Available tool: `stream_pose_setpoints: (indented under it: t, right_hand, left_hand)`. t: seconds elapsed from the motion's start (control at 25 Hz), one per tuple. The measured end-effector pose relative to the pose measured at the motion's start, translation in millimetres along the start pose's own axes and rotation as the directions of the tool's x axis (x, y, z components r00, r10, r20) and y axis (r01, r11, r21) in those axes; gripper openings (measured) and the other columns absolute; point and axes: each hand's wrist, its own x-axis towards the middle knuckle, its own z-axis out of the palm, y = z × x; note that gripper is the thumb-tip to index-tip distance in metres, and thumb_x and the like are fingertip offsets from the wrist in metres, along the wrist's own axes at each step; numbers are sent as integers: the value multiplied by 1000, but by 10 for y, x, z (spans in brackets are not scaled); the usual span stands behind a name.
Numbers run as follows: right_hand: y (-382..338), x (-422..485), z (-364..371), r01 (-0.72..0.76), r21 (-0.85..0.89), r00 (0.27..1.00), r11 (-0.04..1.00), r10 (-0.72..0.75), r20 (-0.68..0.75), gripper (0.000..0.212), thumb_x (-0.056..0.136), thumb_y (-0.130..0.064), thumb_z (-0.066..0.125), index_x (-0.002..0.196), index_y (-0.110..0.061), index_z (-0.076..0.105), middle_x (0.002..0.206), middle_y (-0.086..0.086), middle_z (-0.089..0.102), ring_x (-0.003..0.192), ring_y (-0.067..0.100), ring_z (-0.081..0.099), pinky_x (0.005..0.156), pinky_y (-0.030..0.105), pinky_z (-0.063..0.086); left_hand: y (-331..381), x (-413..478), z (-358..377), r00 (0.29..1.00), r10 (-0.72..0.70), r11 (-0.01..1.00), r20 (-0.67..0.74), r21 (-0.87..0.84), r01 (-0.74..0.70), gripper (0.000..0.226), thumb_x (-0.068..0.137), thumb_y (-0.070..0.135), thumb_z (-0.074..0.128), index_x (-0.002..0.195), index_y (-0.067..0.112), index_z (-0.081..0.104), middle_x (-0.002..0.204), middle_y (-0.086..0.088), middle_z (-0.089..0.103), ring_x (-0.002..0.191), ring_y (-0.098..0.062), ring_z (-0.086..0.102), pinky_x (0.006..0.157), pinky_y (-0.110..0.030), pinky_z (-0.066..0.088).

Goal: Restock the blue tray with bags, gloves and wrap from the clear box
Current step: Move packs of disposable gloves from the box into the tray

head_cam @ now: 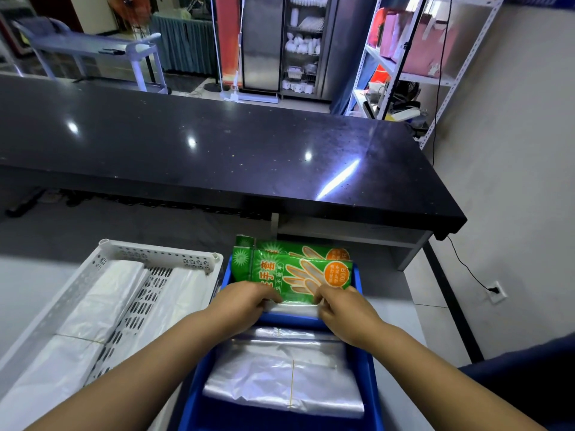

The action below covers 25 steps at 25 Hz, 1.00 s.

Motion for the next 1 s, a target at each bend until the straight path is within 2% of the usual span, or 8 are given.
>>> stream_pose_setpoints:
  t: [0.08, 0.2, 0.36, 0.52, 0.6, 0.72, 0.84, 1.0]
  right_hand:
    - [-11, -11, -23, -40, -32, 998, 999, 38, -58, 9, 86, -24, 47, 92, -28, 52, 99, 5, 64, 87, 24, 49, 62, 29, 36]
    - [-14, -15, -2, 41, -322, 971, 946, -114, -211, 16, 85, -20, 56, 98, -21, 65, 93, 6, 64, 87, 27, 48, 73, 35, 34]
    - [-100, -114, -108, 21, -369, 973, 929, -105, -208, 19, 86, -28, 57, 97, -21, 70, 100, 1, 59, 98, 26, 47, 79, 36, 33]
    - [-147, -457, -96, 271, -290, 882, 918, -357, -306, 9, 73, -21, 73, 81, -18, 70, 81, 2, 64, 75, 23, 57, 62, 34, 45]
    - [-165, -570, -21, 348, -207, 906, 914, -385, -177, 9, 79, -25, 65, 84, -18, 69, 84, 2, 66, 78, 24, 60, 64, 33, 47]
    - [-203, -625, 109, 252, -89, 963, 964, -241, 122, 26, 85, -41, 55, 103, -25, 65, 105, -2, 65, 100, 19, 57, 81, 31, 46]
    - [-234, -649, 195, 229, -119, 954, 966, -199, 223, 39, 84, -51, 53, 114, -27, 56, 114, -2, 59, 105, 20, 54, 83, 32, 45]
    - [-263, -664, 207, 204, -84, 937, 975, -170, 306, 46, 81, -57, 53, 118, -28, 51, 116, -1, 58, 105, 22, 54, 84, 31, 42]
  left_hand:
    - [-18, -18, -44, 999, 17, 999, -28, 47, -16, 33, 83, 12, 54, 108, 31, 66, 113, 6, 69, 107, -19, 59, 82, -31, 50]
    - [13, -10, -61, 981, 105, 928, -165, 372, -36, 19, 70, 8, 65, 87, 18, 65, 86, -5, 66, 83, -28, 60, 58, -30, 45]
    - [42, -32, -121, 991, -33, 916, -127, 392, 81, 17, 76, 10, 53, 93, 15, 55, 95, -7, 62, 86, -32, 60, 60, -34, 40]
    - [115, -400, -214, 943, 254, 881, -214, 453, -134, 25, 51, 22, 84, 68, 19, 67, 65, 1, 64, 61, -23, 61, 49, -23, 45]
    - [170, -635, -101, 945, 295, 911, -143, 340, -233, 25, 53, 32, 84, 69, 23, 67, 67, 4, 65, 64, -20, 63, 53, -21, 46]
    - [191, -782, 105, 988, 142, 962, 60, 228, -152, 27, 78, 41, 60, 100, 26, 63, 102, 2, 64, 99, -21, 57, 79, -28, 43]
    - [180, -757, 158, 979, 51, 962, 195, 255, -100, 40, 83, 42, 52, 118, 23, 52, 119, -4, 56, 112, -26, 49, 90, -34, 40]
    - [190, -761, 142, 968, 33, 970, 249, 225, -91, 36, 78, 46, 57, 100, 18, 56, 106, -6, 59, 102, -28, 51, 82, -36, 44]
